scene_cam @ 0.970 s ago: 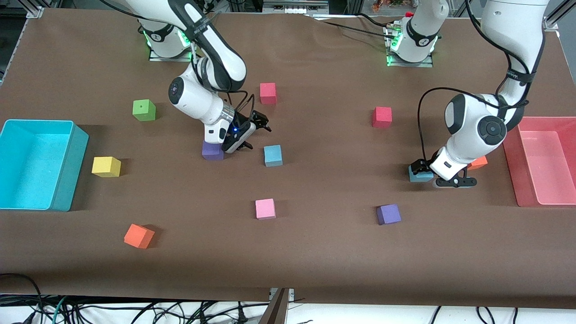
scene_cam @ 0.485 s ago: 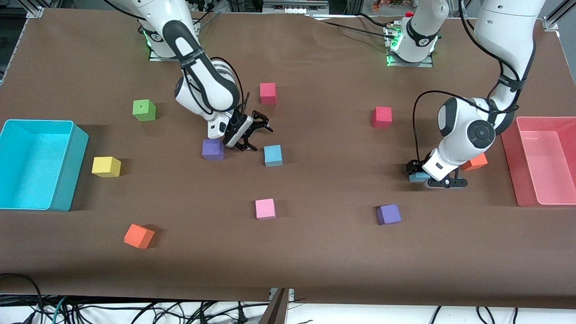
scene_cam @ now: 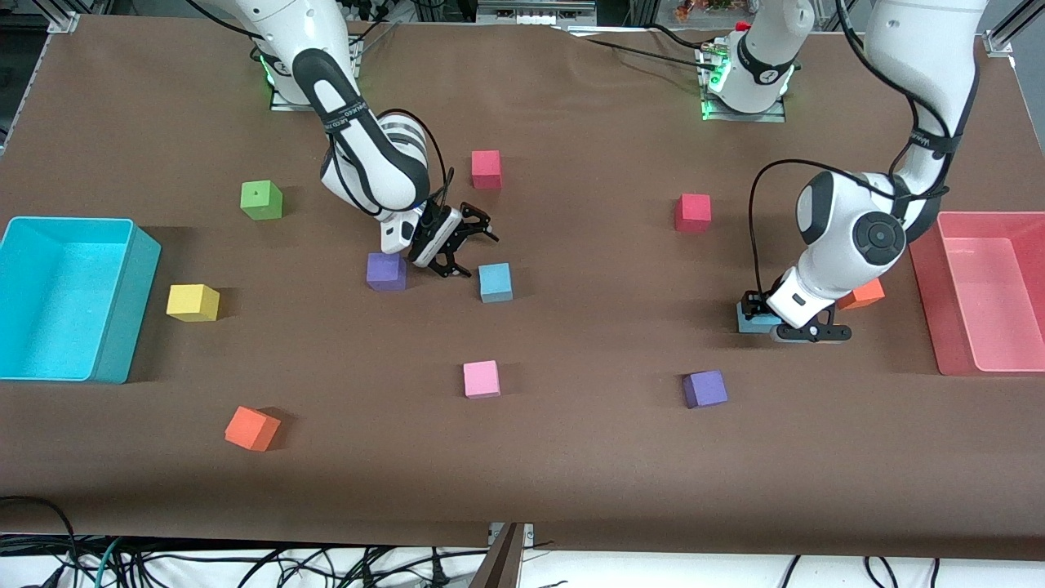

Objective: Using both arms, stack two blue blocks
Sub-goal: 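Grasp the second light blue cube with the left gripper and carry it over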

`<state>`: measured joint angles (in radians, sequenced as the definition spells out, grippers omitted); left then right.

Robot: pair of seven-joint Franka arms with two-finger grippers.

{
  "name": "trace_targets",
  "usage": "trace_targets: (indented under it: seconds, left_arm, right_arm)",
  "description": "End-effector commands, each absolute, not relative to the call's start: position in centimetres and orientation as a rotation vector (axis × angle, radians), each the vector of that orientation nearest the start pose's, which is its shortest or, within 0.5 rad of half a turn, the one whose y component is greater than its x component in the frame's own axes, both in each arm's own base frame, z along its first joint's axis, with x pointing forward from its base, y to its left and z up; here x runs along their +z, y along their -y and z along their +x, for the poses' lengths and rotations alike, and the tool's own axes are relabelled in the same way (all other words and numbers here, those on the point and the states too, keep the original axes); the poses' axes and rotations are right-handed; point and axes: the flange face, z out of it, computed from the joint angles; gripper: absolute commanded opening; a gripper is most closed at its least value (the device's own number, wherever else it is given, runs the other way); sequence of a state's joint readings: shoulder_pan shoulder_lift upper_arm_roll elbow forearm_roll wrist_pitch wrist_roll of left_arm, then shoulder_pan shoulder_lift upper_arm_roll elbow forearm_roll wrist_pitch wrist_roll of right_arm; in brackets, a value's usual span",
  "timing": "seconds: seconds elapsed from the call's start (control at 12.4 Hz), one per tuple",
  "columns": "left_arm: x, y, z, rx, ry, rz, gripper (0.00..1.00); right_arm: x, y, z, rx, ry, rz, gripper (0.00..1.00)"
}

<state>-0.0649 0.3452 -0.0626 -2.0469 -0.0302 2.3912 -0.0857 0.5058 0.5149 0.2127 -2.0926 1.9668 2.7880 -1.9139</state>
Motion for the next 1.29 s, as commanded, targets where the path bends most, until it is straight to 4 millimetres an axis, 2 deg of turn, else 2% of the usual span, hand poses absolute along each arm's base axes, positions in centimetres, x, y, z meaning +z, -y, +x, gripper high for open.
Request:
trace_targets:
  seconds: [0.0, 0.08, 0.24, 0.48, 0.81, 0.97, 1.21]
  left_arm:
    - [34.3, 14.3, 60.2, 0.006, -0.007, -3.217, 0.00]
    - [35.9, 17.8, 60.3, -0.019, 0.022, -3.232, 0.00]
    - [37.1, 24.0, 59.9, -0.040, 0.087, -3.253, 0.00]
    - [36.9, 32.9, 59.1, -0.028, 0.200, -3.287, 0.00]
    - [35.9, 44.6, 55.2, 0.039, 0.345, -3.288, 0.00]
    - [34.1, 48.9, 53.3, 0.061, 0.400, -3.270, 0.00]
    - [32.0, 51.9, 52.4, 0.055, 0.462, -3.249, 0.00]
  right_arm:
    - [16.3, -32.0, 45.4, -0.682, 0.835, -2.289, 1.00]
    - [16.7, -32.0, 45.7, -0.704, 0.860, -2.279, 1.00]
    - [16.4, -31.5, 45.6, -0.702, 0.873, -2.287, 1.00]
    - [16.6, -31.4, 45.8, -0.710, 0.874, -2.285, 1.00]
    - [16.7, -31.3, 45.9, -0.713, 0.872, -2.286, 1.00]
    - [16.9, -31.2, 45.9, -0.715, 0.869, -2.285, 1.00]
    - [17.0, -31.0, 45.6, -0.714, 0.871, -2.287, 1.00]
